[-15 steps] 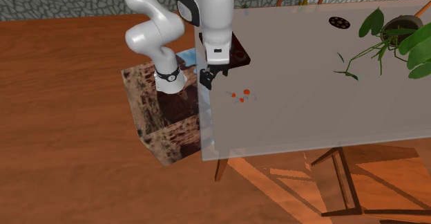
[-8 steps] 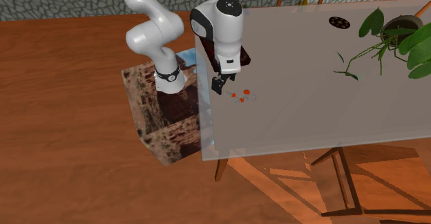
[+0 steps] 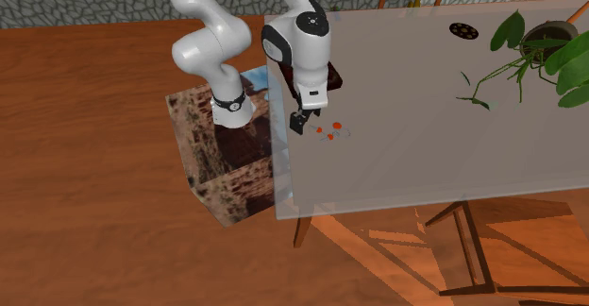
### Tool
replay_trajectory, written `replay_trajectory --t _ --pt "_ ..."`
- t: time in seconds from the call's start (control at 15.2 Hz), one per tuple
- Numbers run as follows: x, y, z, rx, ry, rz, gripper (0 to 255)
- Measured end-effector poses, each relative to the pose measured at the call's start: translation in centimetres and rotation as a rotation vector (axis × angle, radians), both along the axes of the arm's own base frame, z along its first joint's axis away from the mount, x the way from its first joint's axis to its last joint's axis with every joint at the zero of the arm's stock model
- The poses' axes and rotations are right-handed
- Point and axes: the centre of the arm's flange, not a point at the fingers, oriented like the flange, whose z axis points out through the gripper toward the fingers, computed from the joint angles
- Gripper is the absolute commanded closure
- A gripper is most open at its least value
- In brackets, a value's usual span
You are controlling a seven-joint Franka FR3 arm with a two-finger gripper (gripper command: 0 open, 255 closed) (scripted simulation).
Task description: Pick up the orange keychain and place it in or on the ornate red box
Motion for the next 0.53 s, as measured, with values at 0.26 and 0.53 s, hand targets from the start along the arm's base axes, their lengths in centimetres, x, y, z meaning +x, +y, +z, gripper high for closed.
replay_trajectory --t 0.26,0.53 --pt "0.00 -0.01 -0.04 0.000 0.000 0.000 0" --pt "0.18 -0.17 0.25 0.000 -0.008 -0.003 255"
